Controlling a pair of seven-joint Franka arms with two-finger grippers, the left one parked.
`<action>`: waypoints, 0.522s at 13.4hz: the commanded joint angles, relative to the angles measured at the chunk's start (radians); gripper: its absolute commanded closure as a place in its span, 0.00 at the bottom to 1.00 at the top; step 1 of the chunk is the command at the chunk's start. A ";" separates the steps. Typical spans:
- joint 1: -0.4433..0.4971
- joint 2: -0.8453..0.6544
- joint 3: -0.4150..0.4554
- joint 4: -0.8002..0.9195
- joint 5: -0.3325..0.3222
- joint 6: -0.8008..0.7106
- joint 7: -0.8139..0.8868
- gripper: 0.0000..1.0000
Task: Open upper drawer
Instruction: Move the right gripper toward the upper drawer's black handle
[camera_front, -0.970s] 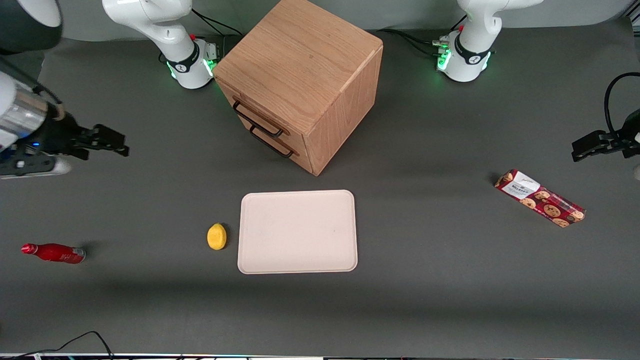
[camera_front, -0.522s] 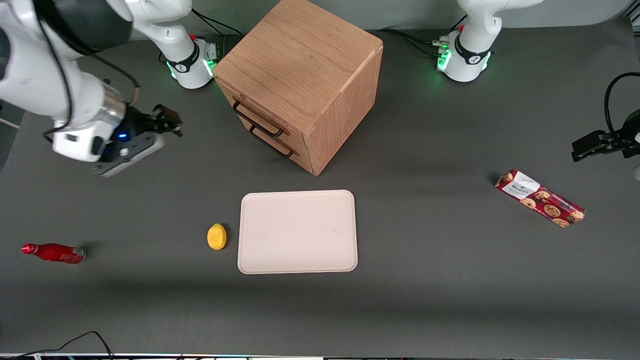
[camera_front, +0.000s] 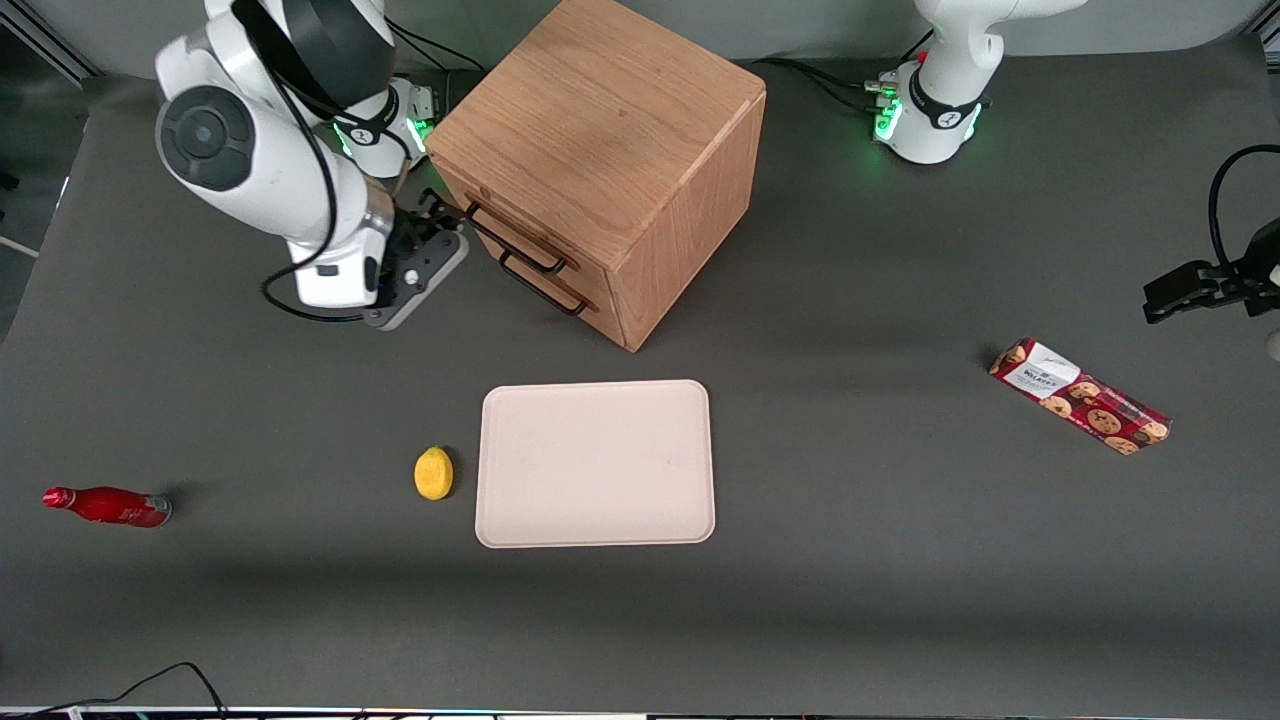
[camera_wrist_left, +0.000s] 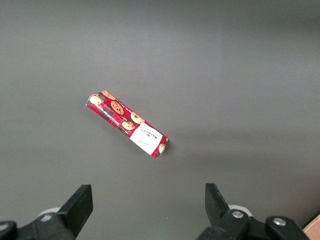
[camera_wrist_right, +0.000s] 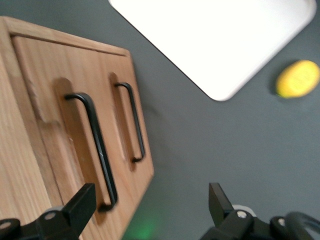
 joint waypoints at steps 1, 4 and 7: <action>-0.018 -0.063 0.007 -0.113 0.078 0.059 -0.084 0.00; -0.016 -0.059 0.030 -0.158 0.085 0.097 -0.089 0.00; -0.016 -0.057 0.053 -0.225 0.115 0.171 -0.090 0.00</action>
